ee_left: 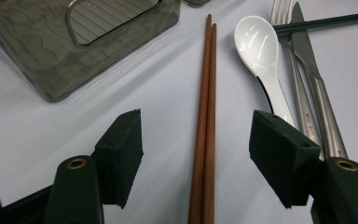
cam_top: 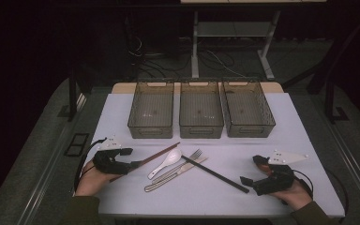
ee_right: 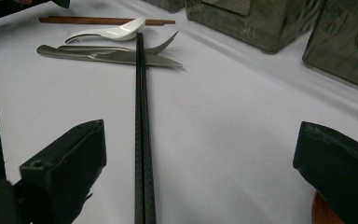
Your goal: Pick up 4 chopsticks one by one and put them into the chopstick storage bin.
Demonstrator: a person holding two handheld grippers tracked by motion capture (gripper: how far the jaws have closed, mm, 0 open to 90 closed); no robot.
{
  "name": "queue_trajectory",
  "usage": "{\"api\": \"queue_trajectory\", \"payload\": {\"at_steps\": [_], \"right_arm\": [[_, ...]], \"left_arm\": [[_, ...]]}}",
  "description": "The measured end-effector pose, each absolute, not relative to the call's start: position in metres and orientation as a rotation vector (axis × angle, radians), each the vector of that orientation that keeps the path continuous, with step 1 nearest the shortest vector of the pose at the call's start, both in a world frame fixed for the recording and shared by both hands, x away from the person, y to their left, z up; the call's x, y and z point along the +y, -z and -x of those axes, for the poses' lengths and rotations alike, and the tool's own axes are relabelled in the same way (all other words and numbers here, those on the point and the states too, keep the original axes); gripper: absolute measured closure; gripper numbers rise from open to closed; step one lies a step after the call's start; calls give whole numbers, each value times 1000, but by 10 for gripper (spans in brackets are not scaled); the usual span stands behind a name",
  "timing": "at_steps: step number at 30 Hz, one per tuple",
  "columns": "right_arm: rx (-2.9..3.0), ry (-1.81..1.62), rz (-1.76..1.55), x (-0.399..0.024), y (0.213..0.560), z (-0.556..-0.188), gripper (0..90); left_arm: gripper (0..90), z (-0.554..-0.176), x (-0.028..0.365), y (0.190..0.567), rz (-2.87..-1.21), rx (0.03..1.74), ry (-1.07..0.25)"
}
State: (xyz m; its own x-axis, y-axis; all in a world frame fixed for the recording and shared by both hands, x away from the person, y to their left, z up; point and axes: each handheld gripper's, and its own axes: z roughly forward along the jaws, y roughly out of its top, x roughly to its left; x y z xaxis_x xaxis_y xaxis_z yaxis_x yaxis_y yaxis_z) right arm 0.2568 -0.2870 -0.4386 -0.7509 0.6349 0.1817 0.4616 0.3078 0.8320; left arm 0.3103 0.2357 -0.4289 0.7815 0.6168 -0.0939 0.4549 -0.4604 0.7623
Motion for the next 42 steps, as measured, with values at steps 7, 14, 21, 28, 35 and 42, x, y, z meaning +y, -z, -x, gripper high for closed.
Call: {"api": "queue_trajectory", "payload": {"at_steps": [7, 14, 21, 28, 35, 42], "right_arm": [[2390, -1430, -1015, -285, 440, -261, 28], [2399, -1427, -1013, -283, 440, -260, 28], [2390, -1427, -1018, -283, 439, -259, 28], [2389, -1429, -1020, -283, 439, -259, 28], [2389, -1431, -1019, -283, 439, -259, 28], [2388, -1431, -1020, -283, 439, -259, 28]], "left_arm": [[451, -313, 231, 432, -2161, 769, -244], [623, -317, 231, 434, -2148, 754, -221], [748, -323, 231, 439, -2154, 779, -162], [797, -324, 229, 443, -2182, 760, -139], [805, -324, 228, 444, -2200, 765, -144], [804, -325, 228, 445, -2217, 759, -162]]}}
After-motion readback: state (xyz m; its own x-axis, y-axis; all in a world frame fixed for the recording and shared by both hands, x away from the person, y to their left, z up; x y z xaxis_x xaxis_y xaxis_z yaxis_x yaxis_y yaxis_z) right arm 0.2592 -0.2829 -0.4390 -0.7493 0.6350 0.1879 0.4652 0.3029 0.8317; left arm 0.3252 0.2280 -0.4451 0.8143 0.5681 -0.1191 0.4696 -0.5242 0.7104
